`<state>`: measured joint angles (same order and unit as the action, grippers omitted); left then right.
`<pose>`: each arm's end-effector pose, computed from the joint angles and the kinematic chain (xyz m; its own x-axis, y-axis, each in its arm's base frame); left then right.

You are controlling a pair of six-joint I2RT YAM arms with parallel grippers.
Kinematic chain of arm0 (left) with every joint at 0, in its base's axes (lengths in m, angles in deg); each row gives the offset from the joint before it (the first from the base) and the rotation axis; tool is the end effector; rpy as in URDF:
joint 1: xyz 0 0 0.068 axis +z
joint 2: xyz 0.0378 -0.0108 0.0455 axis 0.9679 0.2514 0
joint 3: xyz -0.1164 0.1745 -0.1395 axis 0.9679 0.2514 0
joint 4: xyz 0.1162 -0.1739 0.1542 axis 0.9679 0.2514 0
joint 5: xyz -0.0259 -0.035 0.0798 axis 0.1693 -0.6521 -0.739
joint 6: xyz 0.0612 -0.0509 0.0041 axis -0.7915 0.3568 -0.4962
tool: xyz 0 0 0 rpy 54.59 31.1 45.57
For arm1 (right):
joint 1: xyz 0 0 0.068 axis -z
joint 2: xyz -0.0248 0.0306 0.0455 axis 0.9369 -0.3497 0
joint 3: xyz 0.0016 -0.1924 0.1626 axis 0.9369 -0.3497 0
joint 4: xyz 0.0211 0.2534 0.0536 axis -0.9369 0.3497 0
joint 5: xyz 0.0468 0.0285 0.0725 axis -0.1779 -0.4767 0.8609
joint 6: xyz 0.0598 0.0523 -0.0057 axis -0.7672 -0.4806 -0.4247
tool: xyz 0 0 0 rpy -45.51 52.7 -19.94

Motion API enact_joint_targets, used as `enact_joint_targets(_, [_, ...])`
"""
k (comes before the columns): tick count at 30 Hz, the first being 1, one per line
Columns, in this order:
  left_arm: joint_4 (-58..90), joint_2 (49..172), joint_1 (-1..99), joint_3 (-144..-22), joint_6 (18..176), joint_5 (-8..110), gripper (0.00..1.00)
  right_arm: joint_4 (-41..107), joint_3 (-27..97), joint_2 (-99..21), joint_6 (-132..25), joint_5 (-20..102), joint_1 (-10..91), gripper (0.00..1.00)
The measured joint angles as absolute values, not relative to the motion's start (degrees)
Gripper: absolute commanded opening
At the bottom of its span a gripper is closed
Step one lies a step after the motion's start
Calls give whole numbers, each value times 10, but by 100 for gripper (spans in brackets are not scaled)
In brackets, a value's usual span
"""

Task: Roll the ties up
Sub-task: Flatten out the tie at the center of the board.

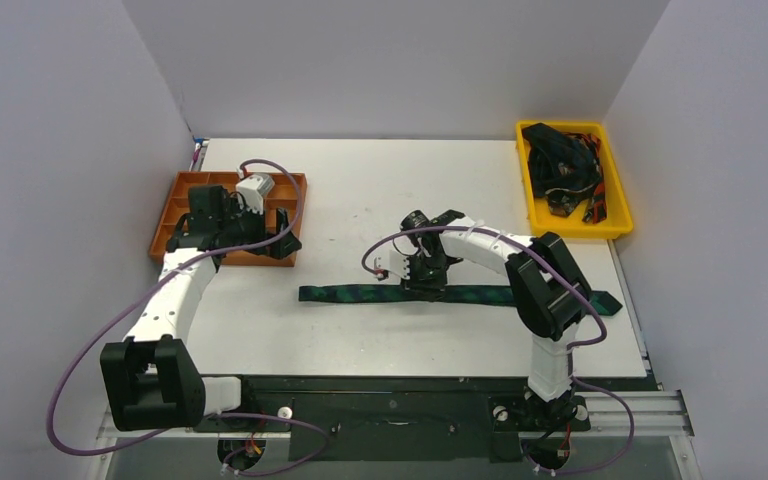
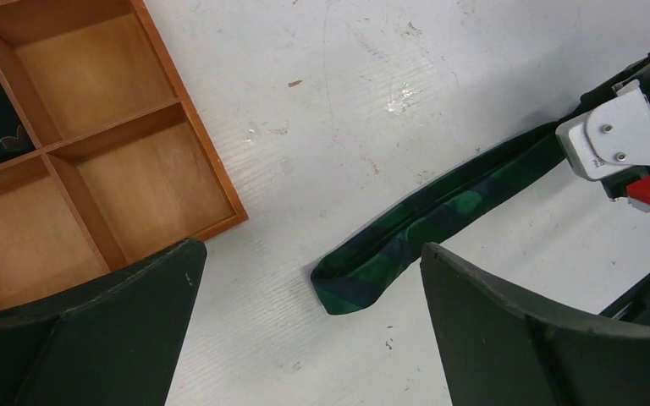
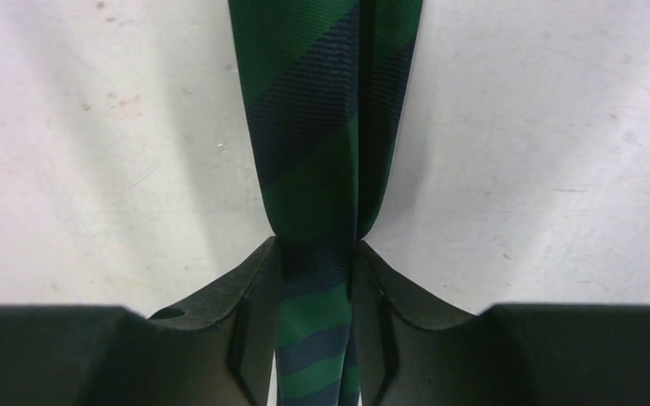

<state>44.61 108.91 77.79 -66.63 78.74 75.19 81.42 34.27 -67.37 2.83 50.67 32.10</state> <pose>0.2973 -0.0249 0.2349 -0.6573 0.0671 -0.7506 0.4256 0.8551 -0.2962 0.2655 0.2290 0.1145 -0.0545 -0.9547 -0.2926 -0.9935 0.0225 0.1117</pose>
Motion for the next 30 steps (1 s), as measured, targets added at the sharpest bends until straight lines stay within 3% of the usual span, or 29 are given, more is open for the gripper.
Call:
enact_joint_targets(7, [459,1086,779,-650,707,794,89,863,351,-674,44,541,321,26])
enact_joint_targets(12, [515,1061,773,-615,569,831,96,877,351,-674,41,550,326,55])
enact_joint_targets(14, [537,1051,755,-604,510,833,99,879,351,-674,34,554,329,60])
enact_joint_targets(22, [544,1095,524,-573,377,735,97,889,349,-623,-11,571,396,61])
enact_joint_targets(30, [505,1263,411,-637,385,628,97,940,292,-492,-4,561,586,58])
